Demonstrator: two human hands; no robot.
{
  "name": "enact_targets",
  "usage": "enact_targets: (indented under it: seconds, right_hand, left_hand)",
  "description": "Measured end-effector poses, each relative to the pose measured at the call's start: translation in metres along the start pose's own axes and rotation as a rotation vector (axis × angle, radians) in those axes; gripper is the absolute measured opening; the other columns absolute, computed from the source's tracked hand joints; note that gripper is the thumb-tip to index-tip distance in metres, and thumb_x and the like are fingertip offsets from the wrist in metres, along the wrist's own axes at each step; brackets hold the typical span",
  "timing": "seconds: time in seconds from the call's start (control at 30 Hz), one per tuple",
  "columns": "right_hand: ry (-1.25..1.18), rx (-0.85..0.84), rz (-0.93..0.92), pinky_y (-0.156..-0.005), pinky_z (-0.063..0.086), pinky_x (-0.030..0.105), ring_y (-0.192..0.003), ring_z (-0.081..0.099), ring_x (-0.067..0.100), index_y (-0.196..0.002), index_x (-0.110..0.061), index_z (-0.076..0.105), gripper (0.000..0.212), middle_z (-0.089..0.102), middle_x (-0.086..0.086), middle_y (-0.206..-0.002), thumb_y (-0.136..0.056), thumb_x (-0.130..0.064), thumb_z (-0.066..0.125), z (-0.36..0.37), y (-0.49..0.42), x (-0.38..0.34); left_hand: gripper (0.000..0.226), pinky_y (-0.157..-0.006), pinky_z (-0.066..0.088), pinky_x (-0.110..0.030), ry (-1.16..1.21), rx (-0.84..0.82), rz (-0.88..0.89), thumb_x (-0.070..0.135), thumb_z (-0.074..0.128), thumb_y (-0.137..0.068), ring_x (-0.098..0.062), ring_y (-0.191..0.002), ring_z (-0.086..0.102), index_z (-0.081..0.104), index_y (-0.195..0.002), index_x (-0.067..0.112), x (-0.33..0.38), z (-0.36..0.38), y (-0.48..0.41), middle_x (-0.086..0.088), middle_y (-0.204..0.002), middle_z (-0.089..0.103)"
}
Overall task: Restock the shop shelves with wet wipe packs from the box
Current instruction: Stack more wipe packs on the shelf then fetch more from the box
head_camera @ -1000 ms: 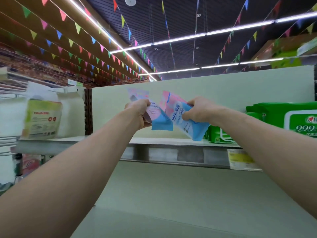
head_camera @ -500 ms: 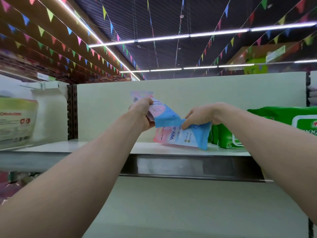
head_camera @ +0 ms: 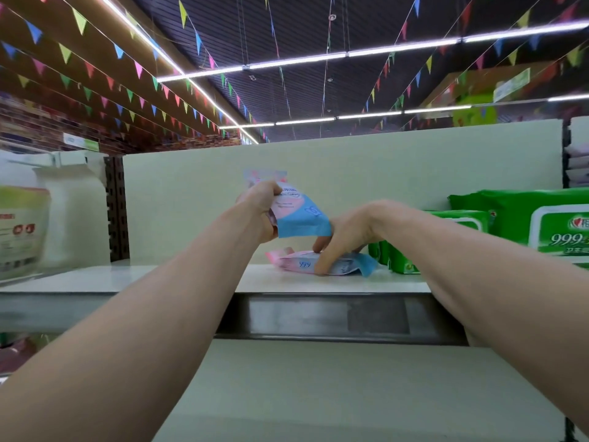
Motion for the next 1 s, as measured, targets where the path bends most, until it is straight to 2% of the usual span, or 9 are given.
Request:
enact_targets:
  seconds: [0.1,0.17,0.27,0.37,0.43,0.53,0.67,0.8,1.0]
  right_hand:
    - [0.099,0.033,-0.028,-0.102,0.043,0.03,-0.114,0.053,0.015,-0.127,-0.017,0.055,0.053,0.055,-0.003,-0.126,-0.08,-0.03,0.076,0.0,-0.003,0.0]
    - [0.073,0.066,-0.042,-0.088,0.044,0.024,-0.101,0.054,0.012,-0.111,-0.017,0.057,0.039,0.055,-0.005,-0.107,-0.079,-0.029,0.076,-0.007,0.001,-0.003]
    - [-0.086,0.049,-0.064,-0.098,0.043,0.028,-0.121,0.049,0.019,-0.139,-0.017,0.042,0.07,0.051,0.0,-0.129,-0.079,-0.029,0.077,-0.023,0.019,-0.012]
    - [-0.184,0.07,-0.072,-0.104,0.042,0.04,-0.124,0.047,0.024,-0.146,-0.027,0.027,0.078,0.045,0.003,-0.137,-0.082,-0.049,0.066,-0.032,0.035,-0.026]
    - [-0.096,0.192,-0.056,-0.097,0.046,0.042,-0.113,0.052,0.023,-0.137,-0.026,0.037,0.071,0.051,0.001,-0.125,-0.08,-0.059,0.063,-0.033,0.033,-0.033]
    - [-0.047,0.337,-0.055,-0.086,0.048,0.035,-0.099,0.057,0.022,-0.133,-0.018,0.045,0.063,0.059,0.004,-0.108,-0.079,-0.041,0.068,-0.034,0.025,-0.035]
    - [-0.075,0.212,-0.01,-0.091,0.051,0.035,-0.097,0.058,0.021,-0.141,-0.028,0.037,0.071,0.05,0.004,-0.121,-0.079,-0.02,0.071,-0.038,0.025,-0.027]
    - [-0.1,0.08,0.042,-0.095,0.052,0.041,-0.103,0.061,0.027,-0.136,-0.032,0.043,0.072,0.047,0.003,-0.13,-0.075,-0.012,0.076,-0.03,0.017,-0.018]
    - [-0.004,0.029,0.106,-0.1,0.048,0.045,-0.114,0.054,0.029,-0.135,-0.03,0.043,0.071,0.045,0.0,-0.134,-0.075,-0.013,0.078,-0.019,0.008,-0.011]
  left_hand:
    - [0.029,-0.04,0.052,-0.035,-0.009,0.013,-0.006,0.01,0.049,-0.095,-0.028,-0.059,0.066,0.052,-0.123,0.005,-0.003,-0.001,-0.004,-0.015,-0.088,0.067]
    - [0.032,-0.04,0.054,-0.036,0.003,0.018,-0.014,0.009,0.048,-0.093,-0.028,-0.057,0.066,0.052,-0.124,0.004,-0.003,-0.003,-0.005,-0.016,-0.094,0.068]
    - [0.036,-0.049,0.057,-0.038,-0.006,0.036,0.005,0.005,0.045,-0.089,-0.03,-0.07,0.067,0.052,-0.124,-0.001,0.0,-0.006,-0.009,-0.019,-0.108,0.067]
    - [0.039,-0.062,0.055,-0.04,-0.05,0.038,0.01,0.001,0.04,-0.089,-0.031,-0.085,0.068,0.05,-0.126,0.0,0.003,0.0,-0.007,-0.02,-0.113,0.066]
    - [0.026,-0.058,0.053,-0.037,-0.086,-0.014,0.0,0.001,0.04,-0.093,-0.026,-0.078,0.067,0.052,-0.116,0.001,0.003,0.009,-0.001,-0.017,-0.1,0.068]
    - [0.013,-0.052,0.053,-0.033,-0.194,-0.179,-0.066,0.009,0.043,-0.099,-0.022,-0.057,0.062,0.055,-0.096,0.003,-0.003,0.017,0.007,-0.012,-0.07,0.065]
    - [0.016,-0.057,0.053,-0.034,-0.494,-0.086,-0.009,0.022,0.05,-0.096,-0.019,-0.066,0.064,0.059,-0.094,0.009,0.0,-0.01,-0.009,-0.009,-0.081,0.065]
    - [0.018,-0.074,0.056,-0.033,-0.848,-0.115,-0.023,-0.008,0.047,-0.093,-0.017,-0.066,0.061,0.057,-0.083,0.002,0.006,-0.019,-0.02,-0.011,-0.077,0.061]
    - [0.016,-0.064,0.056,-0.031,-1.195,-0.198,-0.007,-0.003,0.047,-0.092,-0.02,-0.067,0.063,0.06,-0.101,0.001,-0.005,-0.012,-0.028,-0.012,-0.084,0.064]
Point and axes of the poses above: each hand's wrist, its own y-axis away from the middle knuckle, its own z-axis out of the palm, x = y × z, the point moved 5 cm from there along -y, towards the middle knuckle
